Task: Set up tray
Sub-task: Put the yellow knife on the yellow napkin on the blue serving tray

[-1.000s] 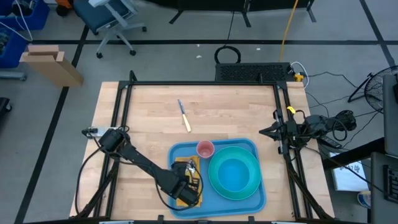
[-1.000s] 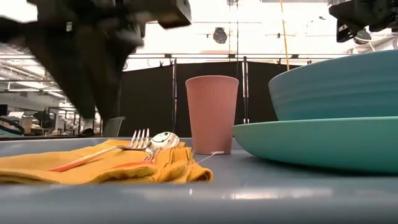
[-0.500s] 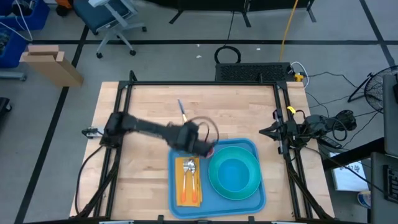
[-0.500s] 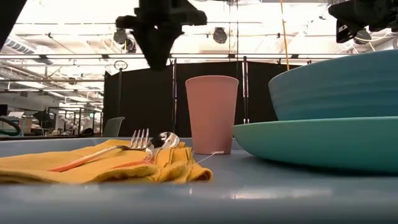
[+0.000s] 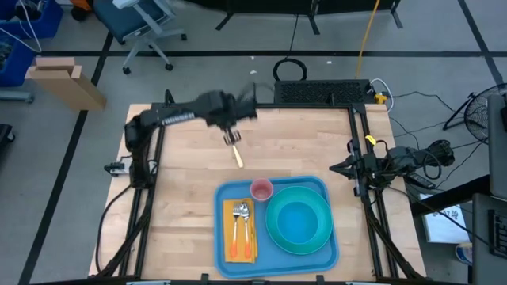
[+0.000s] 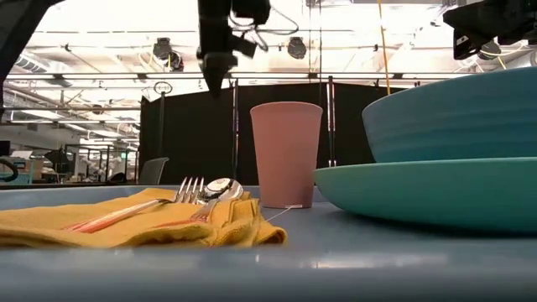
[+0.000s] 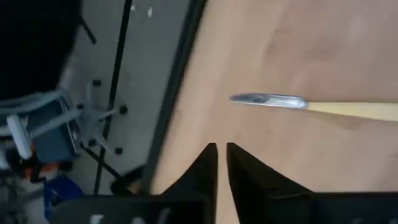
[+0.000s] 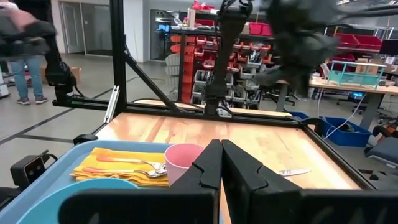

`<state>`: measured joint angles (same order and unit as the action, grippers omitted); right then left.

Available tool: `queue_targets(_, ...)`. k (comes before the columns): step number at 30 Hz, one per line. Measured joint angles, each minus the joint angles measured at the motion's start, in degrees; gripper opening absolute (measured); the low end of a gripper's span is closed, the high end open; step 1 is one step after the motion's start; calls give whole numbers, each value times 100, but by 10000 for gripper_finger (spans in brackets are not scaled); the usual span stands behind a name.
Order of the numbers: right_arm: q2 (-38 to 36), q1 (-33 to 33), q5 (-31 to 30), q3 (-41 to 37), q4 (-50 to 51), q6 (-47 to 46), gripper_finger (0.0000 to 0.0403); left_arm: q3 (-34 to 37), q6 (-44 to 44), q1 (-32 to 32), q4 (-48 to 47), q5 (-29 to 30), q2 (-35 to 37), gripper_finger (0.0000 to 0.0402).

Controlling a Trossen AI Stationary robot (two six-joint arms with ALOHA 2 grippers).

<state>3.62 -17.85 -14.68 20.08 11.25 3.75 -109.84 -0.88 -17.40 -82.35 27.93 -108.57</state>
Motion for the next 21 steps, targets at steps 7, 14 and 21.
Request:
queue_targets(7,0,2,-9,0,75,145,0,311,1697,-1668,1404,-2092,0,9)
queue_targets(14,-2,1,-7,10,-606,705,0,1584,4755,-2076,1798,-3885,31,6)
queue_targets(21,4,2,-22,4,-291,448,0,2573,6965,-1535,1868,-2339,31,14)
